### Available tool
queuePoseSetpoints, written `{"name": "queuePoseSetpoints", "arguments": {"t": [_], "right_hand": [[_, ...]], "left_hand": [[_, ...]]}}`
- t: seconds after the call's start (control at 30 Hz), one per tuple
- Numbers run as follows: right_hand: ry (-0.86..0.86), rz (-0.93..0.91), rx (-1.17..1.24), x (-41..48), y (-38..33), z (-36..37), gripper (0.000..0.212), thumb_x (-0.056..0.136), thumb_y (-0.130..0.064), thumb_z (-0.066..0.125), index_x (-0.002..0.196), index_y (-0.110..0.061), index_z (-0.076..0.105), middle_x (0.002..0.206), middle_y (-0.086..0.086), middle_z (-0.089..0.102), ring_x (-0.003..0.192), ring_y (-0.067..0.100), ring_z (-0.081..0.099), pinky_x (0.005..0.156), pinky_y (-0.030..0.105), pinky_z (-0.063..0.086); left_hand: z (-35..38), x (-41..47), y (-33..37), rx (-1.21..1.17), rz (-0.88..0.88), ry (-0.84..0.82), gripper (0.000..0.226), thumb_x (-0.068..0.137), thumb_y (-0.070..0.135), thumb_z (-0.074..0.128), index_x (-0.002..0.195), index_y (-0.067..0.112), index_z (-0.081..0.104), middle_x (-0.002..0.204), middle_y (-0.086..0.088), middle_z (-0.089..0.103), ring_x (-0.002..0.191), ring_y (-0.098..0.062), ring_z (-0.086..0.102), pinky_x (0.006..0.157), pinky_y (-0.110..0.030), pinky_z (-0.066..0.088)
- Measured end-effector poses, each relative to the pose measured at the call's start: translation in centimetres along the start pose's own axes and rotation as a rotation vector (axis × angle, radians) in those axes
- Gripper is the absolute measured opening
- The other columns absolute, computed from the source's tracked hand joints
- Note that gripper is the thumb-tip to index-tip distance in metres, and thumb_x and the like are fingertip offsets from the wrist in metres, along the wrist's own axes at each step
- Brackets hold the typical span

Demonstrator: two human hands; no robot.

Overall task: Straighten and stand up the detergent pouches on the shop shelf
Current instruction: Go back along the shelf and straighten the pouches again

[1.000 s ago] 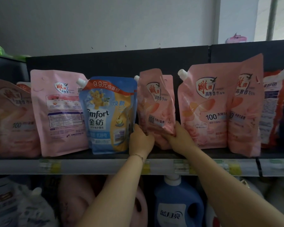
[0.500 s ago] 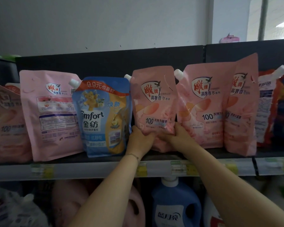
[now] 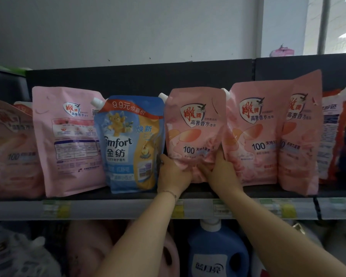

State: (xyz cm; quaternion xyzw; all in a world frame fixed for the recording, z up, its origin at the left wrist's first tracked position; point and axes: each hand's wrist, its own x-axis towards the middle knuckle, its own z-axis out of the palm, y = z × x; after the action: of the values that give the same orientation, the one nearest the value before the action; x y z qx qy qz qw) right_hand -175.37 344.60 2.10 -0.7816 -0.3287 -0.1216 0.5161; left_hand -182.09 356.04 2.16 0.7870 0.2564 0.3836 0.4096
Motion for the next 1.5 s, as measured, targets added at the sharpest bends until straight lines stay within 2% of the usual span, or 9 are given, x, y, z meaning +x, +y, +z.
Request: {"name": "queuePoseSetpoints", "arguments": {"t": [0.1, 0.23, 0.37, 0.6, 0.8, 0.93, 1.13, 1.3, 1.5], "right_hand": [[0.031, 0.011, -0.064, 0.1, 0.1, 0.4, 0.076, 0.095, -0.037, 0.058, 0.153, -0.023, 0.01, 0.089, -0.001, 0.07, 0.093, 0.022, 0.067, 0.084, 0.042, 0.053], [0.076, 0.013, -0.172, -0.3, -0.1, 0.7, 0.062, 0.095, -0.041, 0.055, 0.14, -0.02, 0.019, 0.089, 0.005, 0.067, 0.079, 0.024, 0.065, 0.071, 0.04, 0.054], [0.108, -0.011, -0.42, -1.3, -1.0, 0.0, 0.042, 0.096, -0.041, 0.05, 0.119, -0.011, 0.033, 0.083, 0.0, 0.049, 0.08, 0.028, 0.06, 0.063, 0.033, 0.042], [0.186, -0.035, -0.568, -1.7, -1.1, -0.2, 0.037, 0.095, -0.048, 0.045, 0.109, -0.015, 0.039, 0.082, 0.002, 0.061, 0.075, 0.027, 0.063, 0.06, 0.031, 0.041], [0.198, -0.501, -0.59, -1.8, -0.7, 0.0, 0.019, 0.079, -0.015, 0.072, 0.089, -0.009, 0.056, 0.076, 0.004, 0.06, 0.059, 0.021, 0.053, 0.045, 0.026, 0.033], [0.009, -0.718, -0.742, -0.6, -1.5, -0.9, 0.029, 0.059, -0.003, 0.08, 0.082, -0.007, 0.063, 0.08, 0.008, 0.061, 0.069, 0.026, 0.058, 0.055, 0.029, 0.034], [-0.2, -0.668, -1.026, -0.3, -2.9, -1.3, 0.05, 0.087, -0.019, 0.061, 0.134, -0.014, 0.045, 0.133, 0.006, 0.046, 0.123, 0.029, 0.043, 0.096, 0.04, 0.038], [-0.058, -0.63, -1.221, -0.2, -2.9, 0.2, 0.079, 0.044, -0.032, 0.089, 0.117, -0.016, 0.064, 0.122, 0.008, 0.06, 0.109, 0.029, 0.055, 0.082, 0.045, 0.05], [-0.134, -0.572, -1.128, 1.8, -2.5, 1.4, 0.079, 0.062, -0.035, 0.086, 0.134, -0.018, 0.057, 0.141, 0.014, 0.052, 0.128, 0.039, 0.049, 0.096, 0.056, 0.045]], "left_hand": [[0.4, -0.1, -0.3, 0.097, 0.043, 0.027, 0.079, 0.081, 0.03, 0.065, 0.138, 0.013, 0.014, 0.13, -0.018, 0.052, 0.116, -0.036, 0.054, 0.09, -0.051, 0.051], [1.0, -0.2, -0.3, 0.214, 0.078, 0.092, 0.074, 0.091, 0.024, 0.062, 0.142, 0.008, 0.01, 0.131, -0.023, 0.049, 0.117, -0.038, 0.051, 0.092, -0.05, 0.048], [1.1, 0.0, -0.8, 0.154, 0.104, 0.104, 0.064, 0.09, 0.025, 0.064, 0.132, 0.008, 0.019, 0.119, -0.024, 0.057, 0.106, -0.04, 0.058, 0.084, -0.05, 0.051], [0.4, -0.5, -0.5, 0.16, 0.238, 0.193, 0.053, 0.079, 0.021, 0.071, 0.118, 0.002, 0.041, 0.118, -0.019, 0.048, 0.112, -0.035, 0.049, 0.089, -0.047, 0.048], [0.0, -2.0, 0.2, 0.3, 0.402, 0.199, 0.041, 0.078, 0.03, 0.068, 0.107, 0.009, 0.049, 0.109, -0.01, 0.05, 0.1, -0.028, 0.052, 0.083, -0.043, 0.049], [-0.2, -2.3, 0.4, 0.286, 0.415, 0.171, 0.028, 0.086, 0.032, 0.061, 0.102, 0.013, 0.048, 0.101, -0.008, 0.057, 0.094, -0.029, 0.057, 0.083, -0.046, 0.048], [-0.3, -1.9, 0.3, 0.255, 0.395, 0.138, 0.014, 0.087, 0.022, 0.056, 0.091, 0.015, 0.044, 0.09, -0.002, 0.054, 0.083, -0.029, 0.059, 0.073, -0.04, 0.049], [0.0, -1.5, 0.0, 0.214, 0.415, 0.133, 0.009, 0.092, 0.018, 0.052, 0.1, 0.014, 0.054, 0.103, -0.007, 0.063, 0.09, -0.029, 0.062, 0.075, -0.04, 0.051], [0.0, -1.0, -0.2, 0.239, 0.31, 0.018, 0.047, 0.089, 0.023, 0.054, 0.134, 0.021, 0.042, 0.104, -0.007, 0.066, 0.093, -0.028, 0.064, 0.082, -0.042, 0.052]]}}
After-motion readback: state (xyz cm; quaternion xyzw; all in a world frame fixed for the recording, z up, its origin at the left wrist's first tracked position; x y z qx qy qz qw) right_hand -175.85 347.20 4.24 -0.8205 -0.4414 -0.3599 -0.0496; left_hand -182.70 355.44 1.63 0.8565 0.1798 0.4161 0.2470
